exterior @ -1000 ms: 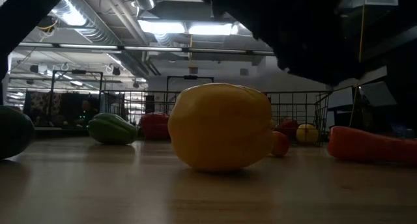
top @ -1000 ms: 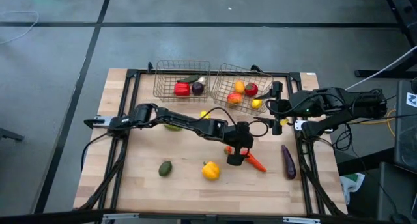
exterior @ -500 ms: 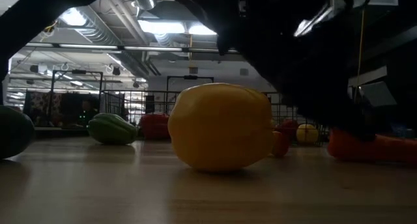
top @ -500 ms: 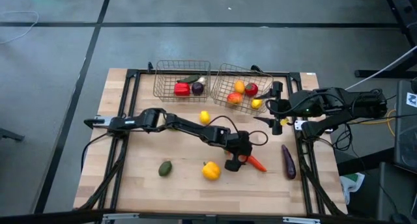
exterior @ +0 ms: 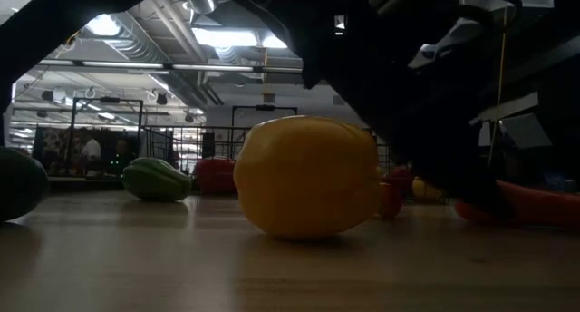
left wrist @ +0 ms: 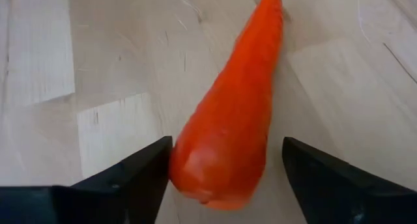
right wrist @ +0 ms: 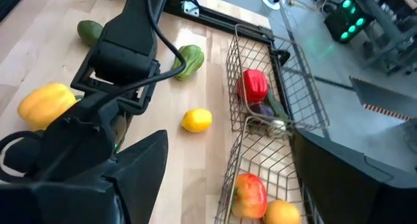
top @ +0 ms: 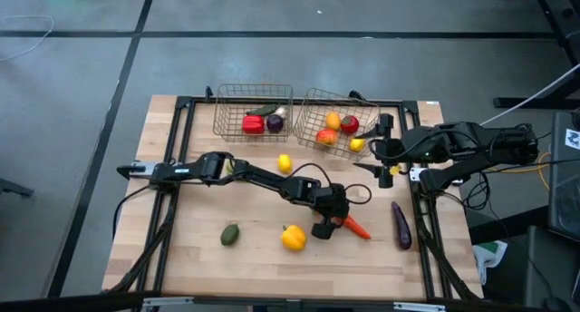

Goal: Sort produce into baskets
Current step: Put the orange carrot into the left golden wire basket

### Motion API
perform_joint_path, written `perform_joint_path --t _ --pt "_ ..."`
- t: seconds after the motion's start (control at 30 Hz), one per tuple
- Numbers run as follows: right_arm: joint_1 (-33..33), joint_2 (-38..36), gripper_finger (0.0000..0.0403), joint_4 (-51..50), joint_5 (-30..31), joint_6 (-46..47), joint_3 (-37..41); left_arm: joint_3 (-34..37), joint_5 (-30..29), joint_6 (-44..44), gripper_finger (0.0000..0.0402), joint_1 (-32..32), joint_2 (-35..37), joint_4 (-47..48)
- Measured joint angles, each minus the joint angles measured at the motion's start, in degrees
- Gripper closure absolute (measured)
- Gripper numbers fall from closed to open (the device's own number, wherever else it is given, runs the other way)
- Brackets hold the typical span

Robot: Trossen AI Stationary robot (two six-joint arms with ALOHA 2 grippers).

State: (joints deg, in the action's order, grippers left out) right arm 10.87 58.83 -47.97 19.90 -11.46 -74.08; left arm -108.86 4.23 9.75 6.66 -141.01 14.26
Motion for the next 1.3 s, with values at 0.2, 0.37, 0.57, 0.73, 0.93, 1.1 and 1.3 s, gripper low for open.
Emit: perform_joint_path --t 0.2,0.37,0.57,0.73,0.93,1.1,1.3 --pt "-0.02 -0.11 0.0078 -3.18 -1.26 5.18 0.0 -0.13 0.0 -0.95 0.0174 0.0 0.11 0.05" --pt "0.0 -0.11 0.0078 -7.77 -3.02 11.12 0.0 -0.15 0.0 -2.18 0.0208 0.0 0.13 0.09" --pt "0.0 -0.13 0.0078 -14.07 -3.05 17.56 0.0 -0.17 0.0 -2.24 0.0212 -0.1 0.95 0.35" --pt "0.0 -0.13 0.0078 -17.64 -3.08 20.31 0.0 -0.22 -0.04 -2.33 0.0208 -0.46 2.25 1.47" --pt "0.0 -0.13 0.0078 -22.11 -3.04 25.61 0.0 -0.22 -0.91 -2.33 0.0207 -1.46 6.23 6.5" --pt "0.0 -0.13 0.0078 -24.86 -3.08 32.54 0.0 -0.22 -1.09 -2.29 0.0207 -3.01 10.93 12.4" --pt "0.0 -0.13 0.0078 -27.88 -4.55 36.73 0.0 -0.24 -1.24 -2.08 0.0206 -5.85 18.47 22.3"
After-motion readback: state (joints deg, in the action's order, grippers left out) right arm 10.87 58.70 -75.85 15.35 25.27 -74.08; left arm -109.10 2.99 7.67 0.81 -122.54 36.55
